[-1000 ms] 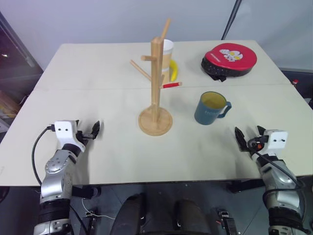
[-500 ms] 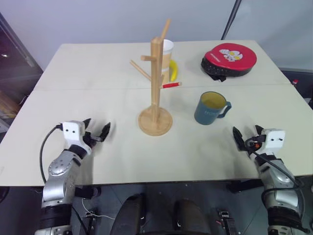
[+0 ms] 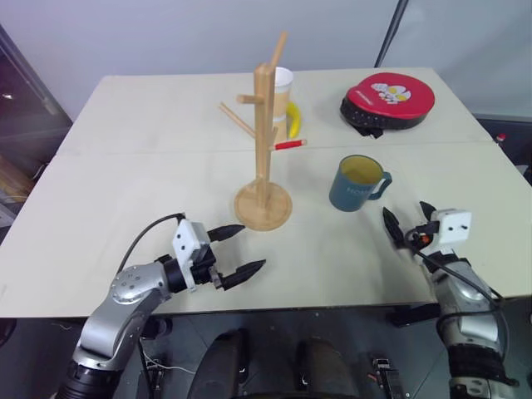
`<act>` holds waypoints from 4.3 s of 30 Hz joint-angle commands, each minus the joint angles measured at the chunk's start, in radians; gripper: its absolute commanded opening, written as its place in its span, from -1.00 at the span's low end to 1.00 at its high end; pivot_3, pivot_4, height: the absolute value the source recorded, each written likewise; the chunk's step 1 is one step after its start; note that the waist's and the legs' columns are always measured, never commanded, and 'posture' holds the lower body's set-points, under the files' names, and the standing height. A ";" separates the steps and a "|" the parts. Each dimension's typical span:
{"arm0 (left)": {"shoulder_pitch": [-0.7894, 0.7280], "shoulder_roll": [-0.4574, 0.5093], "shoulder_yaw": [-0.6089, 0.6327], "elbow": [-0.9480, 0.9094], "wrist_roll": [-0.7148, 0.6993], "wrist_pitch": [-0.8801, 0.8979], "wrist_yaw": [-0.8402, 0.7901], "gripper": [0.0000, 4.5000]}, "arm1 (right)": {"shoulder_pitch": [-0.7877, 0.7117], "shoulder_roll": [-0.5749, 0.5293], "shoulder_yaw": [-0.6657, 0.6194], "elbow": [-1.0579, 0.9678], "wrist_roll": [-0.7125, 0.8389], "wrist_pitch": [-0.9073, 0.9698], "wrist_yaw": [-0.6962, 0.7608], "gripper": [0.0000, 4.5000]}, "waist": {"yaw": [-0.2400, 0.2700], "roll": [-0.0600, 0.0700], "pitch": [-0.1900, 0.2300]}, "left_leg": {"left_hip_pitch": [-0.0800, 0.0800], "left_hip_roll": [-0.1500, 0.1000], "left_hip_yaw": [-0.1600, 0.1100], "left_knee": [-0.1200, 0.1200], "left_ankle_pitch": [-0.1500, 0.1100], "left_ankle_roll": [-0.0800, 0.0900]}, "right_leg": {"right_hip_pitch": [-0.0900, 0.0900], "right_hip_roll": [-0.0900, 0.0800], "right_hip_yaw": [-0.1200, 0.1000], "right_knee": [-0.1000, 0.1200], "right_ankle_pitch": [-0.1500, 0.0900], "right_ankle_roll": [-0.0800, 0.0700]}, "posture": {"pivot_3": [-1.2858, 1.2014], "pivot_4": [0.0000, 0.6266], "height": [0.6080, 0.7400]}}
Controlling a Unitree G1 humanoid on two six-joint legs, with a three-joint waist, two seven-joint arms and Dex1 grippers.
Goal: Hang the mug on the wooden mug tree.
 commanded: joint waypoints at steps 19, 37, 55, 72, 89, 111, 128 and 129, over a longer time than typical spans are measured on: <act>-0.024 -0.007 -0.025 -0.065 0.000 0.014 0.019 1.00 | -0.199 -0.008 0.027 0.213 -0.054 -0.058 0.019 0.99 | -0.001 0.000 0.000 | 0.000 0.000 0.000 0.000 0.000 0.000 | 0.000 0.001 -0.001 0.000 0.001 0.003 | 0.03 -0.52 1.00; -0.033 -0.009 -0.021 -0.063 0.011 0.016 0.036 1.00 | -0.208 0.006 0.052 0.163 -0.017 -0.027 0.097 -0.97 | 0.000 0.000 0.000 | 0.000 0.000 0.000 0.000 0.000 0.000 | 0.000 0.003 -0.001 0.000 0.001 0.003 | 0.03 -0.52 1.00; -0.071 -0.014 0.024 -0.052 -0.024 0.004 0.016 1.00 | -0.262 -0.321 0.266 -0.478 -0.275 0.092 0.291 -0.97 | 0.008 0.000 0.001 | -0.001 0.000 0.000 0.000 0.000 0.000 | -0.001 0.000 -0.002 -0.001 0.001 0.001 | 0.03 -0.52 1.00; -0.121 0.000 0.167 -0.093 -0.154 0.064 0.081 1.00 | -0.540 -0.278 0.368 -0.377 -0.270 0.159 0.377 -0.97 | 0.006 -0.002 0.002 | -0.001 0.000 0.000 0.000 0.000 0.000 | -0.001 0.000 -0.002 -0.001 0.001 0.003 | 0.03 -0.52 1.00; -0.154 -0.012 0.194 -0.090 -0.199 0.063 0.118 1.00 | -0.618 -0.251 0.466 -0.263 -0.324 0.130 0.445 -0.97 | 0.005 -0.002 0.002 | -0.001 0.000 0.000 0.000 0.000 0.000 | -0.001 0.000 -0.002 -0.001 0.001 0.003 | 0.03 -0.52 1.00; -0.138 -0.029 0.220 -0.040 -0.174 0.056 0.167 1.00 | -0.558 -0.295 0.255 -0.393 -0.180 0.280 0.424 0.33 | 0.005 -0.002 0.002 | -0.002 0.000 0.000 0.000 0.000 0.000 | -0.001 0.000 -0.002 -0.001 0.001 0.003 | 0.03 -0.52 1.00; -0.029 -0.138 0.323 0.270 0.096 -0.135 0.423 1.00 | -0.076 0.014 0.097 -0.245 -0.038 0.191 0.177 0.33 | 0.004 -0.003 0.002 | -0.001 0.000 0.000 0.000 0.000 0.000 | -0.002 0.000 -0.002 0.000 0.002 0.003 | 0.03 -0.52 1.00; -0.027 -0.139 0.325 0.274 0.097 -0.139 0.425 1.00 | -0.074 0.015 0.098 -0.234 -0.037 0.180 0.176 0.33 | 0.006 -0.003 0.002 | -0.001 0.000 0.000 0.000 0.000 0.000 | -0.002 0.000 -0.002 0.000 0.002 0.003 | 0.03 -0.52 1.00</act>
